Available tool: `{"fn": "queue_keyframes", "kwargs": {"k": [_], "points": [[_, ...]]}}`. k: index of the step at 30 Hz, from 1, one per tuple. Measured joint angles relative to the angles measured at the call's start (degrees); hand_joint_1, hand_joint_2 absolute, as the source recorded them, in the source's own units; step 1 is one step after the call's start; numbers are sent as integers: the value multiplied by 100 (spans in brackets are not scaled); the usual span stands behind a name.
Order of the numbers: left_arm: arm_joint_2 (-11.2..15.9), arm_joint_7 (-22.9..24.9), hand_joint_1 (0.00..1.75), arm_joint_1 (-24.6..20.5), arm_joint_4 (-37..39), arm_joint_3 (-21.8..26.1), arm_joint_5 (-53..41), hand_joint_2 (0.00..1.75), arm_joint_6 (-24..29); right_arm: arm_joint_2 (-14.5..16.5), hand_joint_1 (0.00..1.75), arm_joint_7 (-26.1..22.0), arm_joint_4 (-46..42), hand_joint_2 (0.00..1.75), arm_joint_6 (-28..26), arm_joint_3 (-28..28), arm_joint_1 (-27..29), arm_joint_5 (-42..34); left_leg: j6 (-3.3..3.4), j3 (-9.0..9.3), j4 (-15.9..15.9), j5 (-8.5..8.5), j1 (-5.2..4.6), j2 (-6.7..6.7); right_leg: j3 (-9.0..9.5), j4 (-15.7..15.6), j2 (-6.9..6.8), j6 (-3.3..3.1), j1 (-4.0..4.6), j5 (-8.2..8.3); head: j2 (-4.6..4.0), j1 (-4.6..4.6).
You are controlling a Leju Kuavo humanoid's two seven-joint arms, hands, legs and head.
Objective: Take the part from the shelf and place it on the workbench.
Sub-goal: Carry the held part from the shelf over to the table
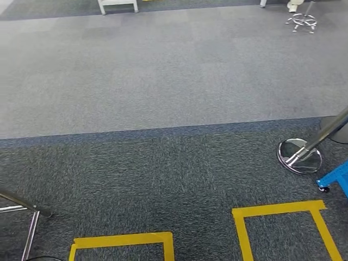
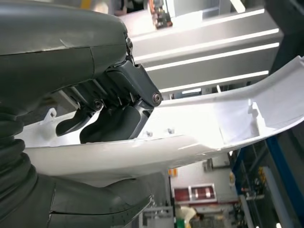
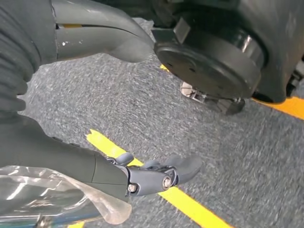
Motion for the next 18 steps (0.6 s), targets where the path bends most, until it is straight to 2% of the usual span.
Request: {"fn": "queue_keyframes", "kwargs": {"k": [1, 2, 3, 5, 6, 7, 9, 10, 11, 12, 14, 15, 16, 17, 18], "points": [[0, -18, 175, -8, 0, -3, 4, 175, 21, 0, 0, 7, -33, 175, -8, 16, 27, -33, -24, -66, 144, -3, 25, 31, 1, 1, -93, 4, 2, -22, 0, -1], [0, -38, 175, -17, 0, -7, 5, 175, 45, 0, 0, 12, -63, 175, -24, 31, 48, -60, -44, -22, 67, 100, 51, 55, 14, 1, -177, 14, 1, -45, 0, -1], [0, -60, 175, -26, 0, -13, 4, 175, 64, 0, 0, 13, -86, 175, -44, 51, 59, -78, -59, 136, -231, 285, 76, 95, 45, 1, -251, 30, -1, -69, 0, -2], [-1, -107, 175, -51, 1, -27, -1, 175, 92, 0, 0, -1, -114, 175, -82, 84, 68, -103, -59, 544, -1005, 607, 88, 281, 112, 13, -370, 95, 6, -126, 0, -3], [-2, -131, 175, -63, 2, -40, -5, 175, 100, -1, 0, -19, -125, 175, -92, 93, 71, -112, -23, 676, -1261, 676, 71, 354, 137, 22, -419, 136, 13, -153, 0, 2], [-3, -154, 175, -73, 3, -55, -11, 175, 107, -1, 0, -46, -134, 175, -97, 98, 73, -117, 22, 724, -1377, 681, 45, 396, 154, 30, -466, 177, 18, -174, 0, 4], [-4, -200, 175, -85, 4, -80, -25, 175, 98, -2, 0, -129, -152, 175, -95, 115, 67, -116, 137, 703, -1400, 668, -3, 325, 209, 19, -550, 247, 1, -184, 0, 7], [-5, -223, 175, -89, 4, -88, -35, 175, 83, -2, 0, -175, -156, 175, -90, 125, 59, -107, 181, 703, -1420, 679, -9, 280, 222, 31, -530, 276, -16, -211, 0, 8], [-5, -243, 175, -104, 5, -99, -50, 175, 65, -2, 0, -220, -161, 175, -84, 134, 52, -90, 227, 709, -1441, 694, -9, 234, 195, 122, -435, 295, -29, -294, 0, 19], [-5, -260, 175, -126, 6, -116, -65, 175, 48, -2, 0, -260, -163, 175, -78, 140, 48, -61, 267, 715, -1463, 711, -2, 186, 94, 343, -297, 302, -34, -440, 0, 32], [-2, -290, 175, -176, 14, -156, -92, 175, 36, -2, 0, -345, -161, 175, -65, 142, 50, 25, 318, 713, -1471, 716, -9, 87, -302, 1102, -9, 285, -23, -802, 0, 60], [1, -301, 175, -195, 22, -173, -97, 175, 37, -2, 0, -382, -154, 175, -61, 139, 50, 66, 330, 715, -1470, 712, -22, 27, -517, 1472, 53, 271, -13, -908, 0, 64], [4, -309, 175, -208, 33, -186, -100, 175, 43, -3, 0, -415, -147, 175, -58, 135, 48, 95, 341, 724, -1469, 705, -38, -35, -674, 1688, 80, 251, -2, -904, 0, 62], [9, -312, 175, -220, 44, -199, -108, 175, 51, -4, 0, -441, -139, 175, -57, 131, 39, 119, 351, 741, -1468, 698, -53, -104, -740, 1692, 97, 224, 13, -782, 0, 61], [16, -313, 175, -230, 55, -218, -124, 175, 66, -6, 0, -466, -125, 175, -57, 125, 27, 146, 357, 764, -1468, 688, -63, -176, -699, 1469, 132, 189, 29, -558, 0, 61]]}}
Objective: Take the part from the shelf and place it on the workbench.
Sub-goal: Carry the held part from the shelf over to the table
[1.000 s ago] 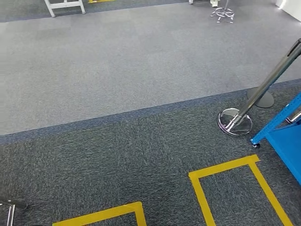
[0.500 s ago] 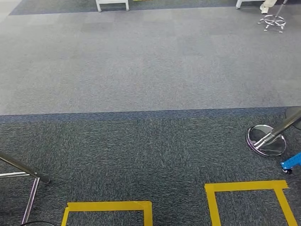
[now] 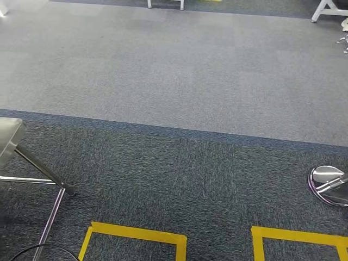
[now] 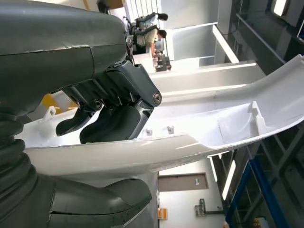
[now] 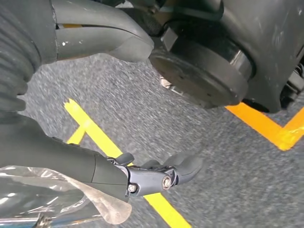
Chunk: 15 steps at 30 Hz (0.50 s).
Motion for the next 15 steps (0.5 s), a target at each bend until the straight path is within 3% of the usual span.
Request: {"fn": "queue_keyframes", "kwargs": {"k": [2, 3, 5, 6, 7, 9, 11, 13, 14, 15], "points": [[24, 7, 175, -22, 18, -51, -54, 175, 49, -15, 0, -55, 33, 175, -9, -12, -24, 104, -7, 31, 7, -26, -14, -145, 245, -760, 239, -78, 30, 476, 0, -2], [39, 14, 175, -35, 26, -77, -88, 175, 78, -23, 0, -84, 52, 175, -22, -16, -34, 168, -25, 31, 16, -39, -15, -217, 358, -1067, 358, -96, 35, 600, 0, -3], [68, 21, 175, -49, 42, -108, -180, 175, 160, -36, 0, -142, 89, 175, -55, -21, -55, 282, -82, -5, 28, -45, 0, -349, 463, -1292, 450, -103, 48, 618, 0, -4], [82, 19, 175, -49, 49, -114, -231, 175, 211, -39, 0, -171, 109, 175, -70, -25, -73, 323, -115, -25, 25, -36, 15, -415, 493, -1323, 390, -107, 51, 621, 0, -3], [97, 15, 175, -45, 54, -116, -280, 175, 264, -43, 0, -194, 127, 175, -80, -29, -92, 353, -143, -42, 43, -46, 23, -398, 519, -1348, 323, -128, 47, 637, 0, -4], [132, 9, 175, -61, 60, -116, -355, 175, 349, -46, 0, -225, 158, 175, -83, -43, -118, 392, -202, -145, 282, -206, 17, -156, 572, -1418, 169, -178, 26, 663, 0, -30], [162, 12, 175, -90, 67, -120, -429, 175, 420, -46, 0, -239, 181, 175, -47, -54, -122, 452, -262, -445, 917, -552, 29, 129, 603, -1446, -1, -209, 22, 651, 0, -56], [186, 16, 175, -98, 78, -124, -501, 175, 507, -46, 0, -258, 195, 175, -11, -74, -125, 529, -317, -748, 1519, -755, 66, 196, 609, -1443, -176, -212, 23, 622, 0, -59], [196, 11, 175, -91, 83, -125, -522, 175, 548, -46, 0, -273, 204, 175, -1, -89, -130, 555, -339, -776, 1568, -700, 86, 212, 609, -1442, -259, -203, 22, 602, 0, -59], [204, 5, 175, -84, 86, -126, -529, 175, 581, -45, 0, -289, 215, 175, 10, -109, -138, 569, -355, -686, 1384, -538, 104, 240, 619, -1442, -337, -189, 19, 579, 0, -59]]}}
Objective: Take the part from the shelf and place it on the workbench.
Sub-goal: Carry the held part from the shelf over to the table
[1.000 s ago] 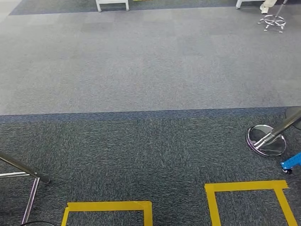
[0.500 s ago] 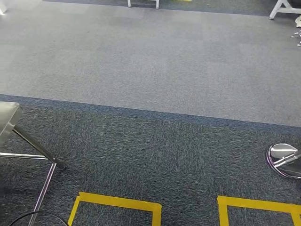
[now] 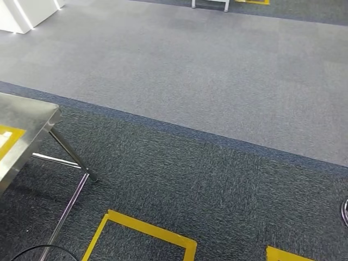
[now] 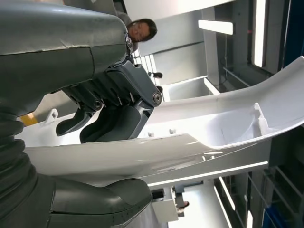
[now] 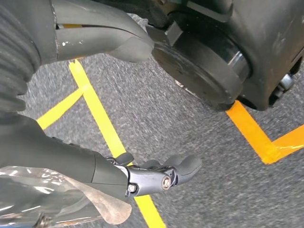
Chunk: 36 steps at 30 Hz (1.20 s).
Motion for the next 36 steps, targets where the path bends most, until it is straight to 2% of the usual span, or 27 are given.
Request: {"fn": "queue_keyframes", "kwargs": {"k": [1, 2, 4, 5, 7, 9, 11, 12, 13, 14, 15, 16, 17, 18, 20, 22, 23, 24, 26, 28, 29, 30, 31, 33, 34, 35, 36], "points": [[5, -6, 175, 8, 2, -2, 5, 175, 22, 1, 0, -8, 12, 175, 25, -20, -12, -8, -9, 186, -363, 211, 12, 68, 21, 1, -72, 19, -3, -28, 0, -1], [8, -11, 175, 12, 3, -4, 15, 175, 43, 2, 0, 3, 23, 175, 68, -45, -24, -54, -4, 392, -764, 363, 9, 212, 54, 4, -136, 44, 2, -58, 0, -1], [10, -13, 175, 19, 5, -17, 51, 175, 82, 4, 0, 67, 36, 175, 181, -98, -41, -236, 53, 652, -1276, 493, -14, 417, 125, 16, -240, 113, 22, -119, 0, 13], [9, -13, 175, 28, 7, -24, 73, 175, 105, 4, 0, 116, 38, 175, 233, -117, -48, -338, 91, 676, -1338, 476, -36, 445, 161, 15, -289, 150, 29, -139, 0, 18], [1, -21, 175, 57, 4, -32, 119, 175, 154, 4, 0, 205, 38, 175, 293, -131, -62, -481, 171, 664, -1355, 499, -52, 313, 228, 6, -363, 221, 9, -164, 0, 22], [-20, -44, 175, 72, 0, -28, 61, 175, 224, 4, 0, 312, 38, 175, 302, -130, -69, -592, 249, 663, -1387, 535, -42, 196, 157, 206, -148, 273, -24, -329, 0, 39], [-58, -76, 175, 73, -2, -23, -43, 175, 279, 4, 0, 423, 40, 175, 287, -129, -58, -672, 298, 657, -1398, 550, -35, 84, -181, 876, 177, 288, -38, -680, 0, 69], [-79, -91, 175, 74, -2, -22, -68, 175, 288, 4, 0, 463, 43, 175, 276, -129, -47, -699, 308, 653, -1396, 549, -39, 20, -400, 1294, 247, 288, -36, -835, 0, 76], [-98, -109, 175, 77, -2, -21, -76, 175, 292, 4, 0, 499, 46, 175, 264, -130, -36, -729, 312, 655, -1395, 546, -45, -53, -588, 1612, 279, 286, -34, -902, 0, 77], [-111, -126, 175, 76, -2, -19, -65, 175, 295, 4, 0, 530, 49, 175, 242, -129, -29, -770, 314, 662, -1393, 542, -50, -131, -696, 1739, 294, 279, -32, -854, 0, 78], [-124, -138, 175, 74, -2, -18, -32, 175, 297, 4, 0, 559, 50, 175, 214, -129, -28, -818, 313, 675, -1391, 536, -53, -213, -696, 1628, 311, 269, -32, -688, 0, 77], [-135, -150, 175, 70, -2, -18, 21, 175, 305, 4, 0, 591, 51, 175, 188, -128, -29, -872, 308, 692, -1389, 528, -52, -296, -594, 1308, 351, 255, -33, -443, 0, 78], [-145, -161, 175, 66, -2, -17, 94, 175, 319, 4, 0, 629, 51, 175, 165, -128, -30, -931, 297, 702, -1386, 517, -48, -371, -443, 907, 463, 241, -40, -216, 0, 79], [-158, -173, 175, 59, -2, -17, 173, 175, 338, 4, 0, 671, 51, 175, 153, -127, -27, -991, 275, 704, -1370, 502, -52, -449, -293, 531, 596, 228, -53, -68, 0, 76], [-179, -211, 175, 52, -2, -15, 329, 175, 412, 5, 0, 763, 49, 175, 151, -123, -15, -1115, 211, 670, -1357, 493, -48, -587, -128, 172, 768, 202, -59, -8, 0, 72], [-196, -277, 175, 54, -2, -4, 471, 175, 524, 7, 0, 840, 28, 175, 164, -113, 6, -1241, 139, 633, -1358, 507, -31, -700, -82, 137, 680, 155, -53, -20, 0, 68], [-202, -316, 175, 54, -2, 3, 542, 175, 585, 8, 0, 867, 11, 175, 176, -102, 19, -1298, 110, 613, -1325, 485, -30, -640, -61, 122, 609, 122, -56, -10, 0, 64], [-204, -347, 175, 40, -2, 9, 601, 175, 631, 9, 0, 881, -7, 175, 186, -92, 36, -1339, 85, 566, -1214, 411, -35, -507, -51, 103, 535, 86, -62, -2, 0, 48], [-205, -388, 175, -11, -1, 11, 706, 175, 710, 13, 0, 905, -31, 175, 211, -73, 75, -1380, 41, 316, -656, 90, -45, -164, -33, 85, 361, 31, -57, -6, 0, 17], [-205, -399, 175, -50, 1, 10, 775, 175, 777, 15, 0, 932, -45, 175, 243, -67, 108, -1390, 8, -24, 71, -218, -38, -46, -44, 86, 178, 5, -39, -28, 0, 4], [-205, -400, 175, -53, 3, 10, 796, 175, 809, 15, 0, 939, -49, 175, 258, -67, 114, -1387, 0, -102, 250, -241, -37, -33, -51, 87, 92, 1, -34, -42, 0, 3], [-205, -400, 175, -52, 4, 10, 811, 175, 837, 15, 0, 934, -51, 175, 271, -67, 112, -1372, -1, -74, 210, -156, -37, -20, -52, 88, 13, 2, -31, -58, 0, 2], [-205, -400, 175, -50, 5, 10, 822, 175, 861, 15, 0, 919, -51, 175, 279, -68, 106, -1352, 8, 71, -58, 16, -39, 13, -40, 88, -60, 7, -29, -77, 0, 3], [-205, -398, 175, -52, 5, 10, 857, 175, 892, 15, 0, 873, -51, 175, 284, -69, 86, -1303, 56, 505, -867, 340, -66, 243, 20, 91, -186, 40, -14, -119, 0, 4], [-205, -395, 175, -53, 5, 10, 875, 175, 898, 16, 0, 854, -50, 175, 282, -69, 77, -1287, 88, 657, -1164, 419, -86, 344, 49, 93, -237, 68, -3, -139, 0, 10], [-204, -388, 175, -51, 5, 10, 898, 175, 898, 16, 0, 845, -50, 175, 273, -69, 65, -1274, 122, 730, -1319, 438, -107, 409, 73, 93, -286, 100, 4, -153, 0, 15], [-204, -379, 175, -48, 5, 12, 917, 175, 894, 17, 0, 843, -47, 175, 255, -69, 49, -1263, 153, 727, -1343, 426, -128, 391, 106, 88, -333, 133, 6, -159, 0, 19]]}}
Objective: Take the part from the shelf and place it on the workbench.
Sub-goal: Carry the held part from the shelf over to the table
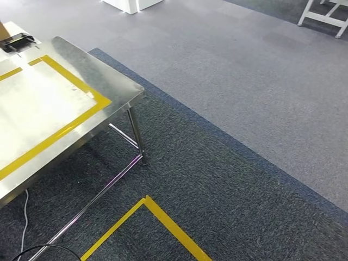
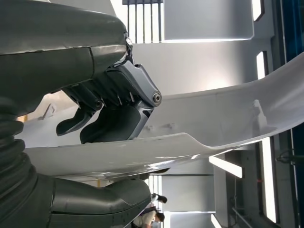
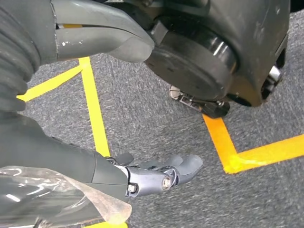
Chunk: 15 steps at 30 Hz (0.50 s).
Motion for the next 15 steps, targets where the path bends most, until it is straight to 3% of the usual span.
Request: {"fn": "queue_keyframes", "kwargs": {"k": [3, 5, 7, 8, 9, 10, 12, 13, 15], "points": [[-2, 19, 175, 12, 0, 7, 47, 175, -19, 0, 0, 4, 8, 175, -48, 0, -46, 20, 68, -27, -18, 28, -20, -123, 87, -27, -101, 60, -14, 12, 0, -1], [-6, 32, 175, 2, 2, 10, 55, 175, -45, 0, 0, 13, 14, 175, -72, -2, -81, 30, 124, -9, -79, 82, 17, -216, -30, 226, 154, 105, -26, -178, 0, 29], [-10, 48, 175, -18, 14, 10, 31, 175, -71, 0, 0, 4, 40, 175, -94, -19, -107, 80, 171, -1, -122, 125, 48, -357, -387, 946, 514, 148, -41, -549, 0, 72], [-10, 52, 175, -27, 22, 10, 7, 175, -74, 0, 0, -14, 58, 175, -94, -33, -107, 117, 175, -7, -121, 127, 46, -424, -587, 1322, 585, 155, -41, -671, 0, 80], [-10, 56, 175, -32, 32, 9, -23, 175, -76, 0, 0, -36, 75, 175, -93, -46, -105, 158, 176, -6, -120, 126, 42, -497, -727, 1550, 614, 156, -39, -687, 0, 83], [-9, 60, 175, -37, 42, 9, -49, 175, -76, 0, 0, -59, 85, 175, -94, -56, -103, 195, 176, 1, -118, 124, 40, -572, -772, 1561, 629, 152, -37, -587, 0, 83], [-9, 70, 175, -44, 57, 9, -88, 175, -72, 0, 0, -96, 92, 175, -110, -61, -101, 244, 163, 28, -117, 114, 42, -724, -564, 961, 722, 131, -40, -137, 0, 83], [-10, 73, 175, -45, 62, 10, -97, 175, -69, 0, 0, -110, 94, 175, -123, -61, -100, 268, 146, 30, -112, 107, 41, -792, -409, 577, 897, 117, -52, 37, 0, 83], [-13, 81, 175, -45, 63, 11, -104, 175, -74, 2, 0, -137, 100, 175, -152, -59, -92, 319, 87, -11, -85, 100, 52, -932, -178, 66, 1197, 89, -72, 173, 0, 75]]}}
